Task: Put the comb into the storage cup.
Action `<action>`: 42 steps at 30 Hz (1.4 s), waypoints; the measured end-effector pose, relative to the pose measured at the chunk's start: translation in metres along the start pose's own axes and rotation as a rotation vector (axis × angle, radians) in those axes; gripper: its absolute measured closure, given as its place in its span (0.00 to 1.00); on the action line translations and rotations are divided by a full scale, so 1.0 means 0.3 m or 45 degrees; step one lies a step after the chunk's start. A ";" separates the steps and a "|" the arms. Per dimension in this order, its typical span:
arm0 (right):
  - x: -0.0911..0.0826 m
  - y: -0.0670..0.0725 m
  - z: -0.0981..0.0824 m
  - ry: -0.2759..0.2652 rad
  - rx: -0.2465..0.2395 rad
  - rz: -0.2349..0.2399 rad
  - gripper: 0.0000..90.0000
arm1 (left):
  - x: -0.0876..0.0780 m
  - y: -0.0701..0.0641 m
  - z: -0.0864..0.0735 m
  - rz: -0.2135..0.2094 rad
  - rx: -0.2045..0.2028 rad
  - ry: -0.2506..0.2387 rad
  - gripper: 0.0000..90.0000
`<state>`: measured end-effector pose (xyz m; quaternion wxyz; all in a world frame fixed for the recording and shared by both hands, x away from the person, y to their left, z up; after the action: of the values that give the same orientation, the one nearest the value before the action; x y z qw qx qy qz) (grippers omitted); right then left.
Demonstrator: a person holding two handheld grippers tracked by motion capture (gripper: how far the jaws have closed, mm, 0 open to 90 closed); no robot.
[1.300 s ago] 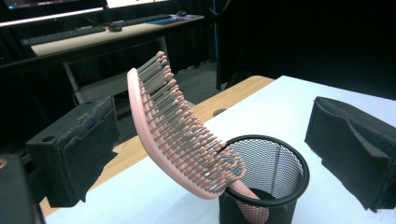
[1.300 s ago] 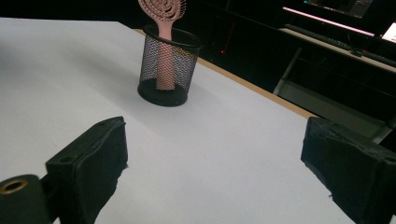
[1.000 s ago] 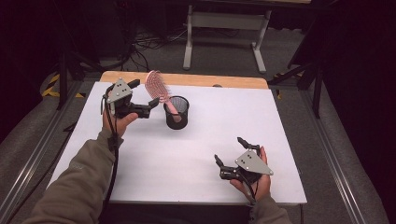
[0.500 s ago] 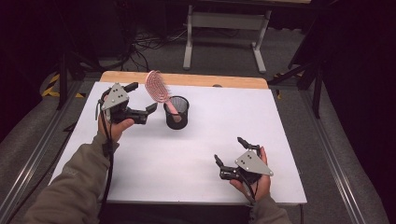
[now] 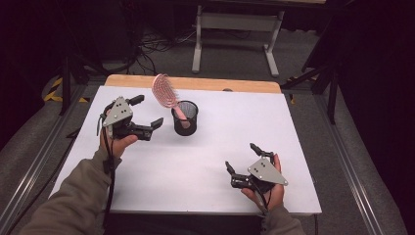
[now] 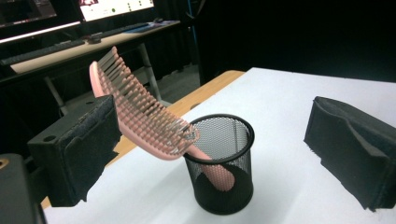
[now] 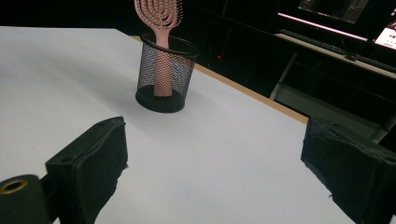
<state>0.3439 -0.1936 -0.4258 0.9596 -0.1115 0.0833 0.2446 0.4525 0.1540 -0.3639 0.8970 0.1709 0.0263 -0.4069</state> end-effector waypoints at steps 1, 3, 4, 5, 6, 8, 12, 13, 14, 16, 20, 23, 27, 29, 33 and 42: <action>0.000 0.000 0.000 -0.003 0.001 -0.002 0.08 | -0.006 -0.006 -0.006 -0.006 -0.002 0.007 0.05; 0.000 -0.001 0.000 -0.001 0.001 -0.002 0.08 | -0.008 -0.008 -0.008 -0.007 0.002 0.005 0.05; 0.000 -0.001 0.000 -0.001 0.001 -0.002 0.08 | -0.012 -0.010 -0.010 -0.011 0.004 0.007 0.05; 0.000 0.000 0.000 0.000 0.000 -0.001 0.08 | -0.020 -0.012 -0.010 0.001 0.008 0.001 0.05; 0.000 0.001 0.000 0.001 0.001 -0.001 0.08 | -0.020 -0.012 -0.010 0.001 0.008 0.001 0.05; 0.001 0.002 0.001 -0.002 -0.002 -0.004 0.08 | -0.034 -0.021 -0.010 0.006 0.024 -0.004 0.05; -0.001 0.003 0.003 -0.008 -0.007 -0.004 0.08 | -0.050 -0.036 -0.012 -0.008 0.032 -0.012 0.06; -0.001 0.003 0.003 -0.009 -0.007 -0.004 0.08 | -0.055 -0.041 -0.014 -0.013 0.034 -0.012 0.06; -0.001 0.003 0.003 -0.009 -0.007 -0.004 0.08 | -0.055 -0.041 -0.014 -0.013 0.034 -0.012 0.05; -0.001 0.003 0.003 -0.007 -0.009 -0.008 0.08 | -0.067 -0.048 -0.019 -0.005 0.038 -0.011 0.06; -0.002 0.002 0.005 -0.009 -0.012 -0.015 0.08 | -0.082 -0.054 -0.028 -0.006 0.040 -0.013 0.06; -0.001 0.002 0.005 -0.008 -0.013 -0.020 0.08 | -0.096 -0.060 -0.035 -0.017 0.044 -0.008 0.06; -0.002 0.003 0.005 -0.005 -0.014 -0.020 0.08 | -0.107 -0.065 -0.046 -0.021 0.046 0.005 0.06; -0.002 0.004 0.005 -0.006 -0.015 -0.020 0.08 | -0.116 -0.066 -0.052 -0.023 0.051 0.011 0.06; -0.001 0.004 0.005 -0.007 -0.017 -0.024 0.08 | -0.132 -0.075 -0.070 -0.040 0.052 0.019 0.06; 0.000 0.008 0.006 -0.010 -0.022 -0.025 0.08 | -0.158 -0.081 -0.091 -0.056 0.061 0.038 0.06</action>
<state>0.3428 -0.1912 -0.4244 0.9612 -0.1197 0.0764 0.2365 0.4055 0.1824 -0.3877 0.8829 0.1976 0.0337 -0.4246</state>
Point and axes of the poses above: each handheld gripper's, and its own axes: x roughly forward along the jaws, z roughly out of its top, y roughly to its left, the point moved 4 cm from there along x, roughly forward along the jaws, and after that the axes turned 7 degrees about x, right-handed, at the moved point
